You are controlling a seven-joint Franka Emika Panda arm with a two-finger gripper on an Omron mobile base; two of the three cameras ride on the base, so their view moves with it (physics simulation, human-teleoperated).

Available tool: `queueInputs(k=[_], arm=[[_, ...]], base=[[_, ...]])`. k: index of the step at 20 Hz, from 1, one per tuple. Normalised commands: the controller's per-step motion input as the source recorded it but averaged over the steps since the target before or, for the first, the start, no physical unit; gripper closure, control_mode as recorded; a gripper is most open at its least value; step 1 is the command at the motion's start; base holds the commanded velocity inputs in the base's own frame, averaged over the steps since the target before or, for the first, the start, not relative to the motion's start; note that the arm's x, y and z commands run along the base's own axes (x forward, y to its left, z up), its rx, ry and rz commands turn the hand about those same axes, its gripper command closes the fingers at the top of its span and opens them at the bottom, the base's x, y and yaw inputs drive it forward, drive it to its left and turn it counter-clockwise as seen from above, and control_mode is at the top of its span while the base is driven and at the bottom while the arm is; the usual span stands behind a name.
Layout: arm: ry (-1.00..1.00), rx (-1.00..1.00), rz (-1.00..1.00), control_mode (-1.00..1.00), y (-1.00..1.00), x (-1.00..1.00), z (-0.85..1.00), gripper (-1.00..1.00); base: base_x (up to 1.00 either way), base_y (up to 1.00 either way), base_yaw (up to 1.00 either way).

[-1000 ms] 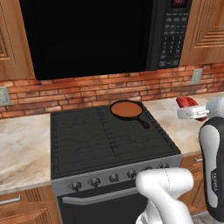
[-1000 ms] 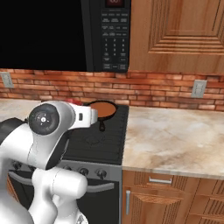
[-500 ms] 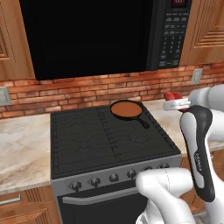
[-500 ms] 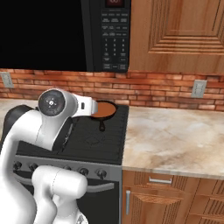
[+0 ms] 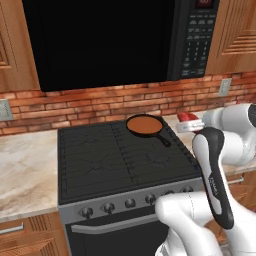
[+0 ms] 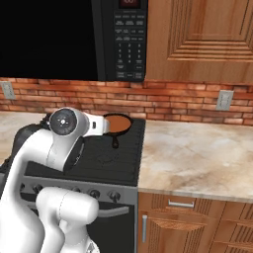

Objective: Retrieve the steak from the fridge and place it on the saucepan with marinade on the stove.

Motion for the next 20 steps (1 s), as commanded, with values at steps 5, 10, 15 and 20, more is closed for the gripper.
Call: queueInputs(k=[5, 10, 15, 20], arm=[[0.0, 0.0, 0.0, -1.0, 0.08, 0.55, -0.07, 1.0], [0.03, 0.0, 0.0, -1.0, 0.0, 0.73, 0.0, 1.0], [0.0, 0.0, 0.0, -1.0, -0.03, 0.6, -0.03, 1.0], [0.0, 0.0, 0.0, -1.0, -0.02, 0.56, -0.1, 1.0]], base=[[0.0, 0.0, 0.0], [0.0, 0.0, 0.0], [0.0, 0.0, 0.0], [0.0, 0.0, 0.0]])
